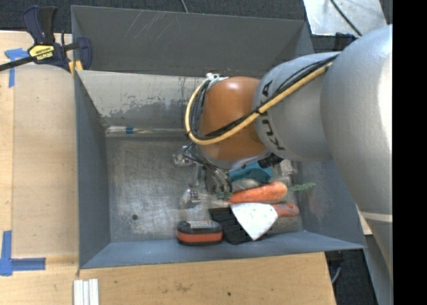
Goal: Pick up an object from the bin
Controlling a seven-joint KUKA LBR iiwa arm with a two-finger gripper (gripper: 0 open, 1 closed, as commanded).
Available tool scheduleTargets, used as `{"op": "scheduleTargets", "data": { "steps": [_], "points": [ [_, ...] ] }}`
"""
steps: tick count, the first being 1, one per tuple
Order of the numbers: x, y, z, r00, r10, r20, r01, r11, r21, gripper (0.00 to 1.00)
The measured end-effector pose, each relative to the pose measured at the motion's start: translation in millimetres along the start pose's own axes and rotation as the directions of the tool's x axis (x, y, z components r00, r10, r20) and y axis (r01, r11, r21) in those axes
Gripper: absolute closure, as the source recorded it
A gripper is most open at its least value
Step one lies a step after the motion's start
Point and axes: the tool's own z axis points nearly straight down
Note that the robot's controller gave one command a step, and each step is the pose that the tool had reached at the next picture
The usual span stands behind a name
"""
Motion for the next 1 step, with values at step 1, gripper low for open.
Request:
{"op": "scheduleTargets", "data": {
  "steps": [1],
  "points": [
    [-5.4,-18.3,0.6,0.982,-0.188,0.008,0.188,0.982,0.002,0.0]
  ]
}}
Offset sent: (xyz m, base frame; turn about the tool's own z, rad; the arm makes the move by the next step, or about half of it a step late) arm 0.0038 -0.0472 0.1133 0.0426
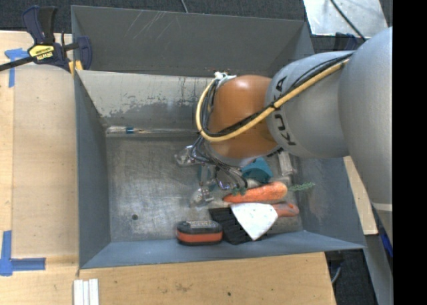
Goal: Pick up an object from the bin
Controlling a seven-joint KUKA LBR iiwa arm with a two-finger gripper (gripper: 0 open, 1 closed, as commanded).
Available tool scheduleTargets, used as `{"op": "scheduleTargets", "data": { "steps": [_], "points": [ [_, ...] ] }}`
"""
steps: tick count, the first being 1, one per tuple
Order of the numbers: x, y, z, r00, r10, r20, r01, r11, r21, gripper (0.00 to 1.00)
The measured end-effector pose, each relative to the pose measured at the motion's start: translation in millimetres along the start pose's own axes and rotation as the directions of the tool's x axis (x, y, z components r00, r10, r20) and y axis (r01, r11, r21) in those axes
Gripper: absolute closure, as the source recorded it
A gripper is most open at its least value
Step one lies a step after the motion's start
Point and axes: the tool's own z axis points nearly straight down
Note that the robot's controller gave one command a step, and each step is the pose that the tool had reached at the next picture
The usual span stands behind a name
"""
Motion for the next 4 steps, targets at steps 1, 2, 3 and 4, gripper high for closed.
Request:
{"op": "scheduleTargets", "data": {
  "steps": [1,2,3,4],
  "points": [
    [6.4,-10.8,-41.8,0.994,0.105,-0.016,-0.105,0.994,0.001,0.0],
    [-16.7,-48.6,-51.8,0.996,0.087,0.002,-0.087,0.996,0.001,0.0],
    [-13.5,-53.1,-16.0,0.996,-0.092,-0.005,0.092,0.996,0.003,0.0],
    [-29.9,-76.4,2.5,0.998,-0.059,-0.017,0.059,0.998,-0.008,0.0]
  ]
}}
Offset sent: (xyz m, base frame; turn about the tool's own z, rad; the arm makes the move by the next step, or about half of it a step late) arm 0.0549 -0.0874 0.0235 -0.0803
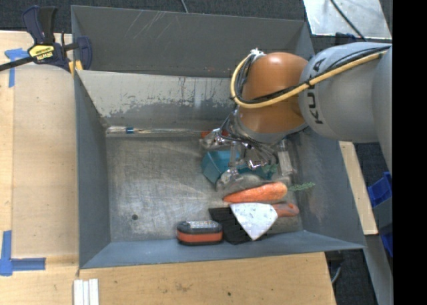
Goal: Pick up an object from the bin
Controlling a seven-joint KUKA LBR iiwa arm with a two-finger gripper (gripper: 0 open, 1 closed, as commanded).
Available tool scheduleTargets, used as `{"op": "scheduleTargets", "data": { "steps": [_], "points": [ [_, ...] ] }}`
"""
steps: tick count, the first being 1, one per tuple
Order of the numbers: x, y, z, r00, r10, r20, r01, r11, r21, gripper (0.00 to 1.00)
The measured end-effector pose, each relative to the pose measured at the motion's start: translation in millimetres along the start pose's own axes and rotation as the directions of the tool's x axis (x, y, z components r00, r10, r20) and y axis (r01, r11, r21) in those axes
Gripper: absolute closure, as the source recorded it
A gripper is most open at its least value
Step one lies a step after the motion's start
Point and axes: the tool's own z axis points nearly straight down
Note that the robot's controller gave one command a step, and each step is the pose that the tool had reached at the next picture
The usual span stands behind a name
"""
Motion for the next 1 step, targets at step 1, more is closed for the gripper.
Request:
{"op": "scheduleTargets", "data": {
  "steps": [1],
  "points": [
    [-4.3,-10.0,-0.1,1.0,0.03,-0.002,-0.03,1.0,-0.001,0.0]
  ]
}}
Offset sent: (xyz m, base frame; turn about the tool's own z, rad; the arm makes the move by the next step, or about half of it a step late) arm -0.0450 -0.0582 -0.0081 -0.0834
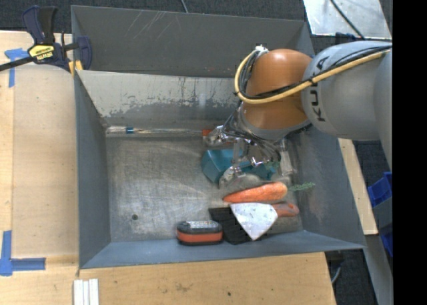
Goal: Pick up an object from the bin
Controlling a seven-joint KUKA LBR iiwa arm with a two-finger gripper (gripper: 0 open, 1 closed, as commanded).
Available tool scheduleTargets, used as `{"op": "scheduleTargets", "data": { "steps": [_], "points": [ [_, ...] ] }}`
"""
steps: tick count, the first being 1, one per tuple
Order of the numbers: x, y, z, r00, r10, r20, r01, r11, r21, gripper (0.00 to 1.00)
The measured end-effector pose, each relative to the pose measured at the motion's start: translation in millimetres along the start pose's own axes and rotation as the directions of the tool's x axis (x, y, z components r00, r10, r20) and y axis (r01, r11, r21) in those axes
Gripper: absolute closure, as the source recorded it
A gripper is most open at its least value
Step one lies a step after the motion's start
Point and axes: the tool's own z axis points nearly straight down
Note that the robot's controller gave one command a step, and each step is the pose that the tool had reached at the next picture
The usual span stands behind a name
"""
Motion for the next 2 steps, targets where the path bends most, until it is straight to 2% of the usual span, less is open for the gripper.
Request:
{"op": "scheduleTargets", "data": {
  "steps": [1,2],
  "points": [
    [51.1,-33.5,-2.7,0.993,-0.112,0.037,0.111,0.994,0.011,1.0],
    [51.1,-33.5,-2.7,0.993,-0.111,0.037,0.111,0.994,0.011,1.0]
  ]
}}
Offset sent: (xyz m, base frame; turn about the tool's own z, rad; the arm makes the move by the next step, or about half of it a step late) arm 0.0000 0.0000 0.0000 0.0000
